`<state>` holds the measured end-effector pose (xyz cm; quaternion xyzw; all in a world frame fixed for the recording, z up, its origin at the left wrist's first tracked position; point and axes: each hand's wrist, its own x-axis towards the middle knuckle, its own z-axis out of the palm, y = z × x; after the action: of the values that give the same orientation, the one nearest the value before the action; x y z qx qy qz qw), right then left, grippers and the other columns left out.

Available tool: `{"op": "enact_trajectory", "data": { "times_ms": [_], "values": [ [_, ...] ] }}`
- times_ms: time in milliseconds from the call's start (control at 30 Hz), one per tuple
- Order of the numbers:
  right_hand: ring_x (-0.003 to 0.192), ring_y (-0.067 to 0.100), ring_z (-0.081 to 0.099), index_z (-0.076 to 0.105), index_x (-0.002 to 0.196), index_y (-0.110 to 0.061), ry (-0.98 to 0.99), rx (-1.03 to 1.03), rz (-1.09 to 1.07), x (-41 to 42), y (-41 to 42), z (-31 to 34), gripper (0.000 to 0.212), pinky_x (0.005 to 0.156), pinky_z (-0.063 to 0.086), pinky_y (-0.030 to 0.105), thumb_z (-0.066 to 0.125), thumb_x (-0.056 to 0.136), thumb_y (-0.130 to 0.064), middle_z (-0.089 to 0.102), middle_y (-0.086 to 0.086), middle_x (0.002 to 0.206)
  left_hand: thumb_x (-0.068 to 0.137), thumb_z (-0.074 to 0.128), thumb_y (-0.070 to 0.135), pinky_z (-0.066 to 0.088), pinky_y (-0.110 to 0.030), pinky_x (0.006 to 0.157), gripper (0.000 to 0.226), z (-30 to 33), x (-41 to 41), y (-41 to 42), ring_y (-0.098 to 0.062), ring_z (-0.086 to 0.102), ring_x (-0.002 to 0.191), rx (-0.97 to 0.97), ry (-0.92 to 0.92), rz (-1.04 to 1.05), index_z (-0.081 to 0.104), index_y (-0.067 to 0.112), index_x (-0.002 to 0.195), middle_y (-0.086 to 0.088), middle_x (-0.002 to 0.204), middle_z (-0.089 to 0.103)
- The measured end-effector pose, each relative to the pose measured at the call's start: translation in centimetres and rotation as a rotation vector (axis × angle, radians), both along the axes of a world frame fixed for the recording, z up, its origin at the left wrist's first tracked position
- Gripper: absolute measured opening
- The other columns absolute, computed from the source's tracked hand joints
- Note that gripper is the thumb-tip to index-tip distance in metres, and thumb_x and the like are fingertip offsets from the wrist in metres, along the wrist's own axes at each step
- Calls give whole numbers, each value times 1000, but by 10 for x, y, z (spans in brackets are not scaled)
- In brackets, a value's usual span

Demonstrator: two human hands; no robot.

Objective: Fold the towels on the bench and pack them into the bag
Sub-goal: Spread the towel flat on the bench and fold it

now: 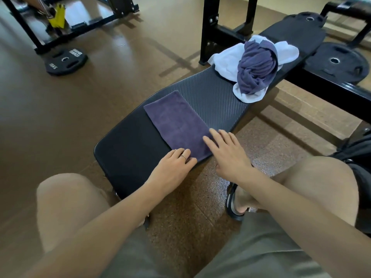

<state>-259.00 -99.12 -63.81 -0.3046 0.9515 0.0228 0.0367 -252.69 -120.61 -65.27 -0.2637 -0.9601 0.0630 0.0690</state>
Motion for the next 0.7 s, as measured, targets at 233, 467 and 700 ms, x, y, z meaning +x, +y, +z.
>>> {"op": "enact_trajectory", "data": {
  "times_ms": [233, 467, 700],
  "values": [
    [150, 26, 32, 36, 155, -24, -14, -32, 317, -5, -7, -20, 95, 123, 26, 48, 81, 71, -20, 36, 4, 162, 95, 59, 12, 40, -37, 117, 27, 17, 18, -37, -22, 59, 127, 38, -85, -40, 57, 17, 121, -5, 131, 62],
    [121, 17, 63, 70, 119, -18, -7, -434, 231, -13, -9, -18, 34, 112, 38, 39, 64, 87, -11, 70, -1, 128, 88, 72, 36, 50, -36, 103, 32, 26, 25, -35, -20, 67, 106, 105, -94, 39, 58, 17, 109, 0, 114, 67],
    [86, 15, 60, 69, 104, -30, -332, -650, -26, -23, -8, -3, 14, 84, 52, 38, 59, 97, -25, 70, -13, 90, 100, 56, 24, 47, -35, 64, 9, 27, 14, -29, -20, 61, 78, 435, -195, 328, 49, 19, 104, 2, 93, 61]
  ]
}}
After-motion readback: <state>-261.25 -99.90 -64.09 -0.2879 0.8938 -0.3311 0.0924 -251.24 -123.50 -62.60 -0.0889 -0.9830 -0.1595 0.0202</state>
